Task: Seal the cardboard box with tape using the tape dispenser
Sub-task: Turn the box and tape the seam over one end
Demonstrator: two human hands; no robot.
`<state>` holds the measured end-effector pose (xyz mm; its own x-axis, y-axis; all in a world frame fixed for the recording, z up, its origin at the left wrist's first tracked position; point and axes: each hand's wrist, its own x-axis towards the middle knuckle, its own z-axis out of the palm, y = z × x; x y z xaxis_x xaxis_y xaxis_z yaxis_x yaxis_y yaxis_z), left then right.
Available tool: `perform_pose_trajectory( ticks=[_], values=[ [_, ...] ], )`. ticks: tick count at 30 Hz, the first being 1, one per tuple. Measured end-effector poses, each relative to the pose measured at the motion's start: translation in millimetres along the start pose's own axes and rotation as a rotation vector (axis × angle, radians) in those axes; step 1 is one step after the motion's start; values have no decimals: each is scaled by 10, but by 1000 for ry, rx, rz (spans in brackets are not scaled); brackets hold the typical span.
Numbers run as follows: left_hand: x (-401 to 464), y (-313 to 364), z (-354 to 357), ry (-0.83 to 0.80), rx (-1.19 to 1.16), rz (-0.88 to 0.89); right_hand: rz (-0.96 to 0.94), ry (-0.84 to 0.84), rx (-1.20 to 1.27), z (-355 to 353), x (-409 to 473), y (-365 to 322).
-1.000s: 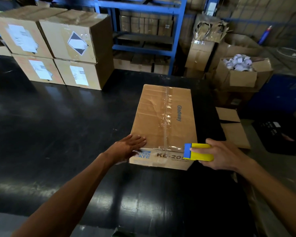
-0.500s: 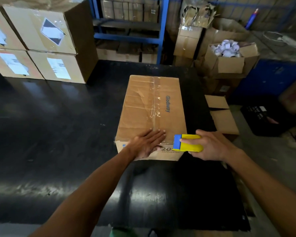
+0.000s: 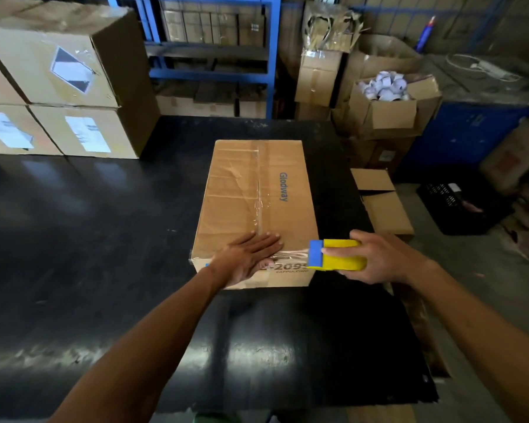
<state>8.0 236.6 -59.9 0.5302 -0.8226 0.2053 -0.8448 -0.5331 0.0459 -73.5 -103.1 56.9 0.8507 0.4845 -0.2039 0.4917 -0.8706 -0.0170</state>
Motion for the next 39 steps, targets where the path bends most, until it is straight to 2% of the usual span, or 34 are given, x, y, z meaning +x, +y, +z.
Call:
perform_pose_trajectory(
  ticks=[4, 7, 10, 14, 17, 20, 25, 28, 30, 34, 39],
  values=[
    [40, 34, 8, 10, 25, -8, 17, 56, -127, 36, -333, 409],
    [97, 102, 17, 56, 36, 2, 53, -24, -214, 137, -208, 306],
    [208, 194, -10, 56, 93, 51, 70, 2, -221, 248, -69, 203],
    [563, 437, 37, 63, 50, 84, -22, 53, -206, 211, -56, 228],
    [672, 539, 193, 50, 33, 4, -53, 129, -211, 217, -61, 147],
    [686, 526, 257, 90, 46, 21, -82, 170, -231, 263, -79, 91],
    [688, 520, 252, 79, 52, 42, 8, 22, -288, 255, -93, 58],
    [674, 538, 241, 62, 50, 37, -39, -135, -396, 350, -122, 35],
    [681, 541, 236, 52, 43, 29, -10, -153, -386, 472, -155, -22],
    [774, 752, 145, 3, 68, -76, 92, -31, -341, 493, 46, -31],
    [1061, 1092, 113, -50, -54, -409, 346, 8, -209, 288, 88, -39]
  ],
)
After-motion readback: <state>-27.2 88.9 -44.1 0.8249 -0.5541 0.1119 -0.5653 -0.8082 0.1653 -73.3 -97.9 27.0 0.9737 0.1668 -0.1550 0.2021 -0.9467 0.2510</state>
